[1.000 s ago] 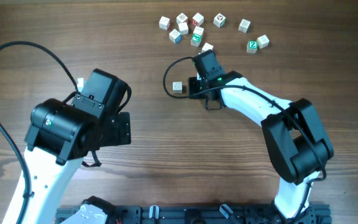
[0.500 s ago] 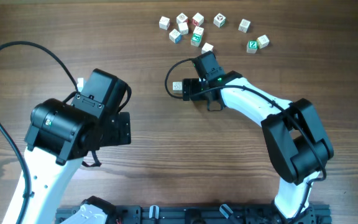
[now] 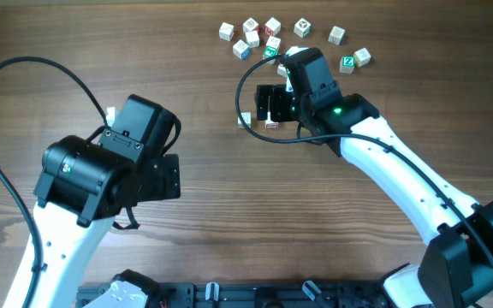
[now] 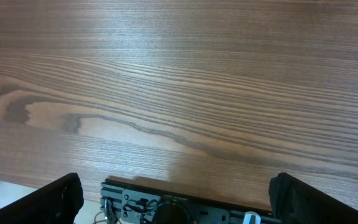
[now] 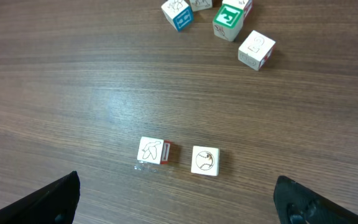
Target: Form a horizontal line
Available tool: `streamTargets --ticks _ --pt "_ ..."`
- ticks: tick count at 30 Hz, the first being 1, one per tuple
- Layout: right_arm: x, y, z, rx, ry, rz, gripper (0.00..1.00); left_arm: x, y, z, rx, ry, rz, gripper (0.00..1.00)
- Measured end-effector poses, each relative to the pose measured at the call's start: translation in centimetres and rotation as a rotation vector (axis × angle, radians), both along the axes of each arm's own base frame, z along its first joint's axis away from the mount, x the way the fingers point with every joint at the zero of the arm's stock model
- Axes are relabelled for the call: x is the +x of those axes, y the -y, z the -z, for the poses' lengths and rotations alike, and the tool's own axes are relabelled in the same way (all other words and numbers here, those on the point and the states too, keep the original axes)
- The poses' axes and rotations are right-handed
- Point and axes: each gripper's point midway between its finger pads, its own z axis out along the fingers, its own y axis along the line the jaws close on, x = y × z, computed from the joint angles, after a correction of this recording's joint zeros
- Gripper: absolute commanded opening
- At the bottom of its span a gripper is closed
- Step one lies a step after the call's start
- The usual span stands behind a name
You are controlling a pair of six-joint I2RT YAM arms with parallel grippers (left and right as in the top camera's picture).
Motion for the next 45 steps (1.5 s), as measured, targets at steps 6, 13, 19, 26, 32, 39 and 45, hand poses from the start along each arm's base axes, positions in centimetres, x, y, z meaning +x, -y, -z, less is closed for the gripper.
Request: streamTargets --ticks 6,13,19,26,32,39,45 --pt "1.0 1.1 -0.4 -0.028 0.038 0.033 1.00 0.0 0.0 0.0 0.000 0.000 0.000 1.00" --pt "4.8 4.2 -2.3 0.011 0.110 0.057 1.00 0.0 0.0 0.0 0.000 0.000 0.000 1.00" --pt "11.4 1.6 -2.4 0.018 0.137 0.026 0.99 0.0 0.0 0.0 0.000 0.000 0.000 1.00" --pt "17.9 -1.0 7.6 0.010 0.042 0.039 0.97 0.0 0.0 0.0 0.000 0.000 0.000 1.00" --pt "19.4 -2.5 10.0 0.040 0.078 0.090 0.85 0.0 0.0 0.0 0.000 0.000 0.000 1.00" --pt "19.2 -1.9 12.9 -0.024 0.051 0.143 0.71 0.0 0.0 0.0 0.000 -0.001 0.000 1.00" --pt "19.4 -1.2 12.8 -0.048 0.064 0.178 0.60 0.0 0.0 0.0 0.000 0.000 0.000 1.00"
